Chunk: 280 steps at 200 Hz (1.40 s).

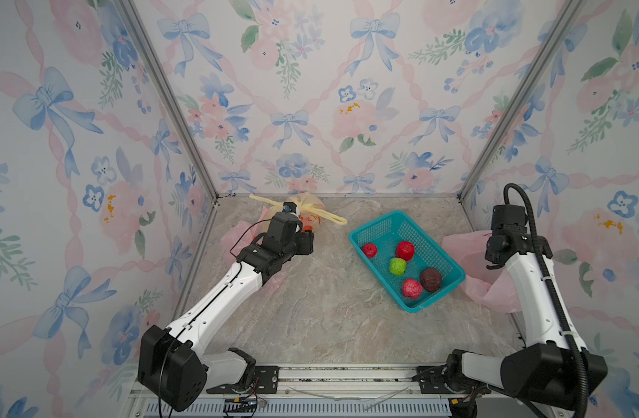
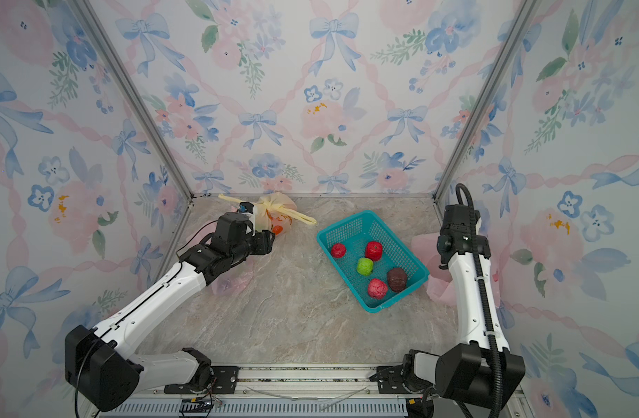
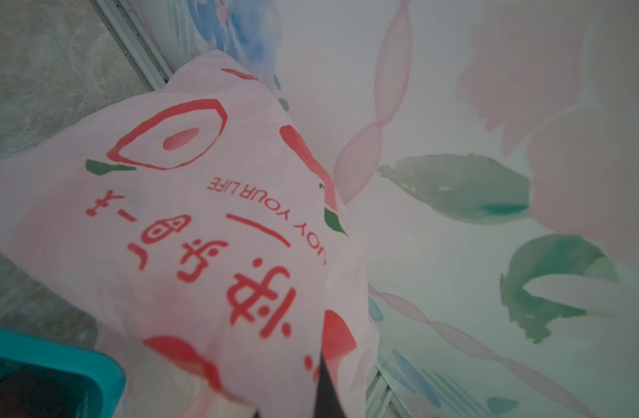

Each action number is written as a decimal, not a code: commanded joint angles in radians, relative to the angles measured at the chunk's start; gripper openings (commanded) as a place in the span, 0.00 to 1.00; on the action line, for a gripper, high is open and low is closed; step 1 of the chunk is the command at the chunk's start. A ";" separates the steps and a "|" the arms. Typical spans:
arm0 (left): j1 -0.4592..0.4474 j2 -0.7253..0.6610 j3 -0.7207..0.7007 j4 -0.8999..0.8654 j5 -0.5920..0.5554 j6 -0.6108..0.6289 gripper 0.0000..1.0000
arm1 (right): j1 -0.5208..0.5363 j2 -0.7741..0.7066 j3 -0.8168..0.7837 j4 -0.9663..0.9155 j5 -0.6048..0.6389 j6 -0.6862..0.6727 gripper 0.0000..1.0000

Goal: Untie the knot of a plastic bag & take out the apple
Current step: Place the plastic bag at the center of the board, then move the plastic bag to the center of the board.

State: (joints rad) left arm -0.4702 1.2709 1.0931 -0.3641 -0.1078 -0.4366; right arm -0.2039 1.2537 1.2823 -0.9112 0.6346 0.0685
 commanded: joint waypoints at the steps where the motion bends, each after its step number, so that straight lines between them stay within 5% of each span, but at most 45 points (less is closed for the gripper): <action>1: 0.060 -0.001 0.018 -0.046 -0.071 0.025 0.65 | 0.011 -0.094 0.040 -0.023 -0.199 0.026 0.44; 12: 0.096 0.002 0.006 -0.059 -0.105 0.032 0.66 | 0.039 -0.148 0.049 0.007 -0.268 0.031 0.61; 49: 0.172 0.065 0.015 -0.042 -0.162 0.055 0.70 | 0.200 -0.335 0.053 0.197 -0.416 0.065 0.82; 99: 0.187 0.331 0.196 0.090 -0.162 0.169 0.68 | 0.541 -0.193 0.107 0.306 -0.475 0.056 0.82; 191: 0.210 0.747 0.557 0.041 -0.206 0.311 0.67 | 0.651 -0.055 0.100 0.380 -0.546 0.072 0.81; 217: 0.225 0.809 0.605 0.023 -0.172 0.327 0.57 | 0.650 -0.071 0.083 0.389 -0.532 0.069 0.81; 236: 0.245 0.827 0.626 0.000 -0.087 0.342 0.18 | 0.652 -0.083 0.073 0.393 -0.526 0.070 0.81; 244: 0.247 0.819 0.620 -0.010 -0.065 0.343 0.09 | 0.651 -0.085 0.069 0.396 -0.526 0.074 0.81; 280: 0.239 0.673 0.483 -0.009 0.091 0.358 0.05 | 0.652 -0.070 0.071 0.390 -0.573 0.086 0.80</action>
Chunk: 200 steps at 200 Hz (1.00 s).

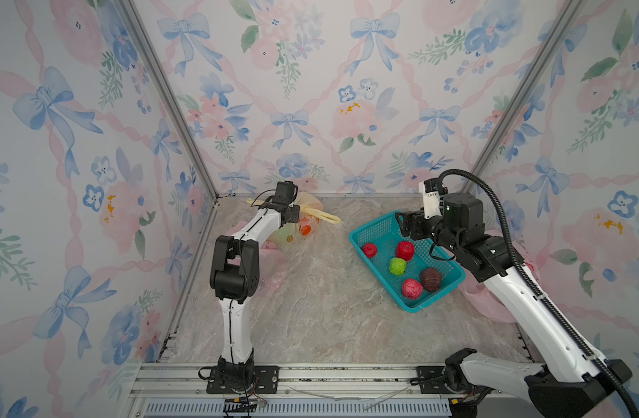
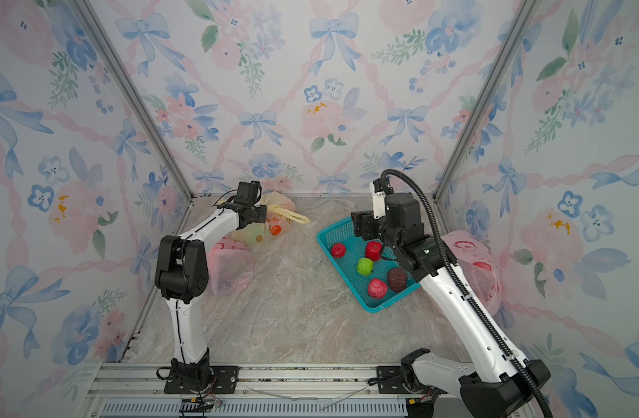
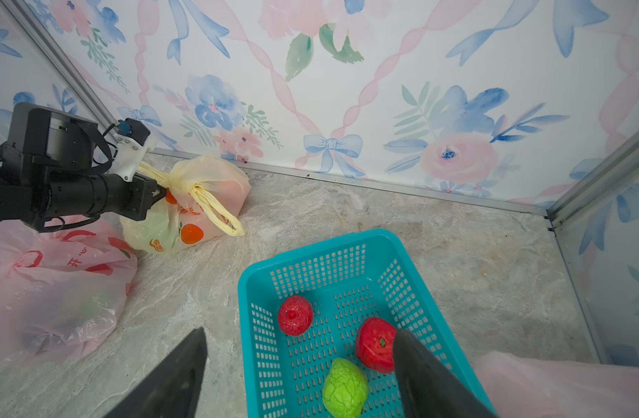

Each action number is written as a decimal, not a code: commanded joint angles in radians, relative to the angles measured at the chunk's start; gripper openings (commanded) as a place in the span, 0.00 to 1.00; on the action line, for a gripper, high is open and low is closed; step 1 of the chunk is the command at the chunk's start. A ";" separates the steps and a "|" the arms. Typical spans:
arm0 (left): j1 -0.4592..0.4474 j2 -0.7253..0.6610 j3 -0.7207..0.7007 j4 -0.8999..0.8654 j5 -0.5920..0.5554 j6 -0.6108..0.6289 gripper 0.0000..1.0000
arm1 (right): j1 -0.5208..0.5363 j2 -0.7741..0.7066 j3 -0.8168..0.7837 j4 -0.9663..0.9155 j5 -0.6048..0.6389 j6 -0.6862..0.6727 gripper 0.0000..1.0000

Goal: Untie the knot of a plastic bag & take out the apple
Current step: Move the plastic bag to the center of the board, then untie the plastic bag at the center of the board.

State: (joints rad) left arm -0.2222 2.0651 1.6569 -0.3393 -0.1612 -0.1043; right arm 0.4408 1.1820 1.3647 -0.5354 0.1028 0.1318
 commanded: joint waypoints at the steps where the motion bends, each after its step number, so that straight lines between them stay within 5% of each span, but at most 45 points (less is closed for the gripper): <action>1: -0.009 -0.127 -0.087 -0.033 0.149 0.026 0.05 | 0.007 0.004 -0.011 0.016 -0.045 0.024 0.80; 101: -0.191 -0.548 -0.589 0.005 0.422 0.170 0.11 | 0.116 0.435 0.173 0.006 -0.380 0.007 0.78; 130: -0.190 -0.637 -0.664 0.006 0.525 0.199 0.11 | 0.119 0.575 0.242 0.017 -0.437 -0.047 0.78; 200: -0.190 -0.678 -0.693 0.021 0.511 0.193 0.11 | 0.174 0.813 0.436 -0.133 -0.491 -0.066 0.77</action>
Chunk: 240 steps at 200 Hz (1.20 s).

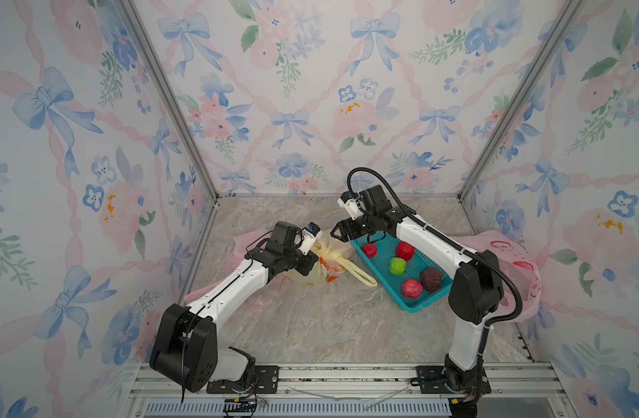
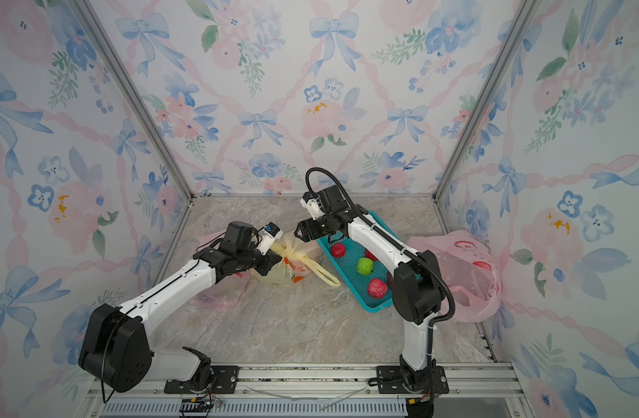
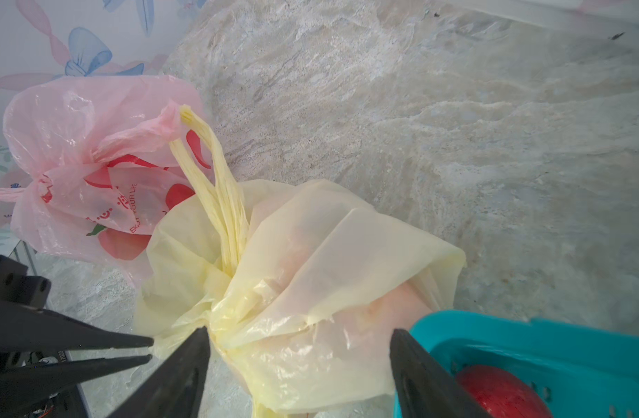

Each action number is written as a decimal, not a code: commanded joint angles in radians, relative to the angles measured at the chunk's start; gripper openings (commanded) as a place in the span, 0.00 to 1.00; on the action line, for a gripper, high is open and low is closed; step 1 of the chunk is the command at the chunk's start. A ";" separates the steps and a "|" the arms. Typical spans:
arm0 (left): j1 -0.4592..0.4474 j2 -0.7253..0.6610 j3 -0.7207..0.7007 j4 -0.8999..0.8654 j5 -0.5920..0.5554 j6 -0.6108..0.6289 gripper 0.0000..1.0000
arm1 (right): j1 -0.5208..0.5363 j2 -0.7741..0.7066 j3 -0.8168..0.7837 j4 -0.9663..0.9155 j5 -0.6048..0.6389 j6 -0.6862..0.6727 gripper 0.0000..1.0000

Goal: Untie the knot of a plastic bag & take out the apple
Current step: Untie the plastic bag at the center of the board.

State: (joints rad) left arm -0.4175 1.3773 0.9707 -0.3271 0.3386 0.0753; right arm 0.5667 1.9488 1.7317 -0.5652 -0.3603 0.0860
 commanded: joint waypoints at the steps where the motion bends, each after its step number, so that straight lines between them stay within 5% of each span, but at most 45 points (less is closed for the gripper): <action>1: 0.006 0.011 -0.007 0.009 0.011 0.014 0.11 | 0.049 0.048 0.070 -0.106 -0.028 -0.020 0.77; 30: 0.006 0.037 -0.007 0.009 -0.008 0.002 0.15 | 0.080 0.076 0.081 -0.132 0.003 0.023 0.77; 69: 0.004 0.089 0.012 0.015 -0.087 -0.018 0.46 | 0.083 0.105 0.084 -0.099 0.038 0.123 0.67; 92: 0.003 0.120 0.029 0.017 -0.086 -0.024 0.43 | 0.087 0.118 0.099 -0.110 0.093 0.156 0.49; 164: 0.000 0.144 0.009 0.050 -0.090 -0.030 0.17 | 0.116 0.191 0.160 -0.175 0.092 0.140 0.45; 185: 0.002 0.136 0.003 0.051 -0.127 -0.029 0.10 | 0.123 0.189 0.151 -0.162 0.117 0.134 0.00; 240: 0.080 0.084 -0.041 0.130 -0.242 -0.093 0.05 | 0.103 -0.045 -0.127 -0.025 0.211 0.127 0.00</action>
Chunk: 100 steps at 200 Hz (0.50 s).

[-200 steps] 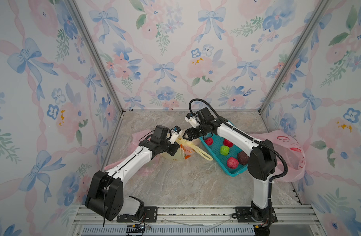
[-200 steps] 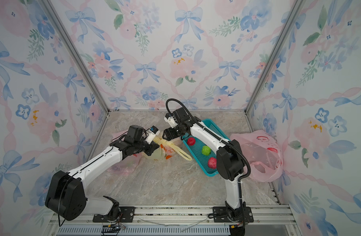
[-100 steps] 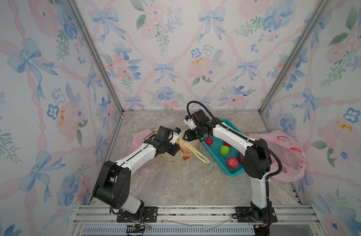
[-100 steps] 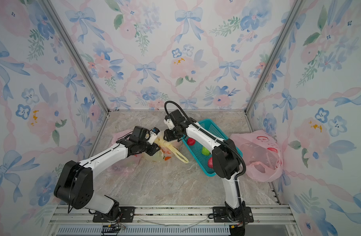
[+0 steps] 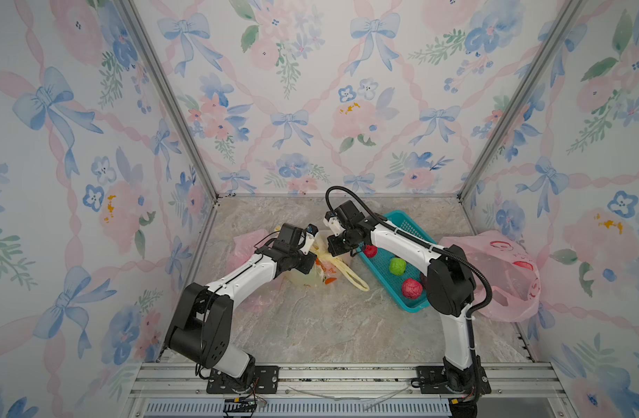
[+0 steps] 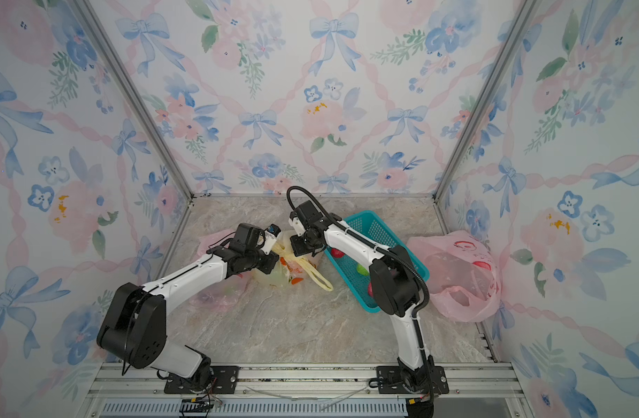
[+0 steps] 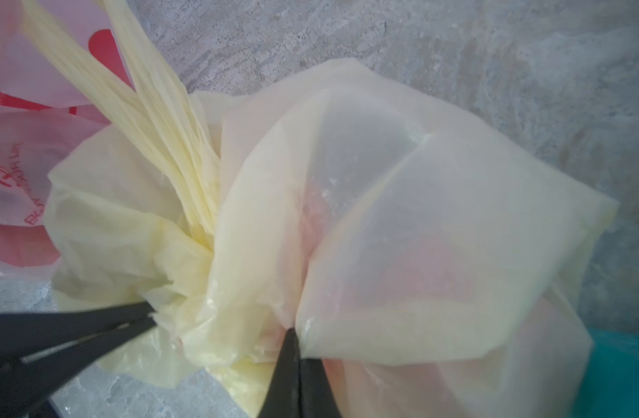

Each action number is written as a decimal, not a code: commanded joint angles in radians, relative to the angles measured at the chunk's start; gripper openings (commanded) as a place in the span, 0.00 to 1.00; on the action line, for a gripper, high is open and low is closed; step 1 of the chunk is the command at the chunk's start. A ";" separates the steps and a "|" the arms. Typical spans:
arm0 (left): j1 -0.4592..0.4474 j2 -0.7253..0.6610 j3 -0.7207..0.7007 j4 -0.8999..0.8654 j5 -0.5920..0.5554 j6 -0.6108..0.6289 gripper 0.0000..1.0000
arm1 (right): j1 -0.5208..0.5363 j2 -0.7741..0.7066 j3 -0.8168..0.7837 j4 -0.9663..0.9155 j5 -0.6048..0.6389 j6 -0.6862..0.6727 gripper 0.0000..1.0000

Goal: Untie the knot of a plastic bag & take out the apple
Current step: Untie the plastic bag at the center of the board.

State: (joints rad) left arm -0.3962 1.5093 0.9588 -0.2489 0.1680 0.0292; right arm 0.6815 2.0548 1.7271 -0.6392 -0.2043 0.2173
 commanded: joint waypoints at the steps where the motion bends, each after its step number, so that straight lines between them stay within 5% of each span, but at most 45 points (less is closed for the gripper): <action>1: 0.061 -0.048 -0.029 0.054 -0.071 -0.048 0.05 | -0.013 -0.156 -0.130 0.052 0.055 -0.005 0.00; 43: 0.146 -0.089 -0.032 0.141 -0.105 -0.116 0.04 | -0.037 -0.370 -0.361 0.123 0.057 0.004 0.00; 100: 0.241 -0.028 0.052 0.256 0.008 -0.200 0.05 | -0.036 -0.546 -0.583 0.147 0.033 0.001 0.00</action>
State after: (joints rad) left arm -0.1974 1.4483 0.9569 -0.0845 0.1314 -0.1055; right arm 0.6537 1.5494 1.2259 -0.4850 -0.1677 0.2207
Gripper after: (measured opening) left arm 0.047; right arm 0.047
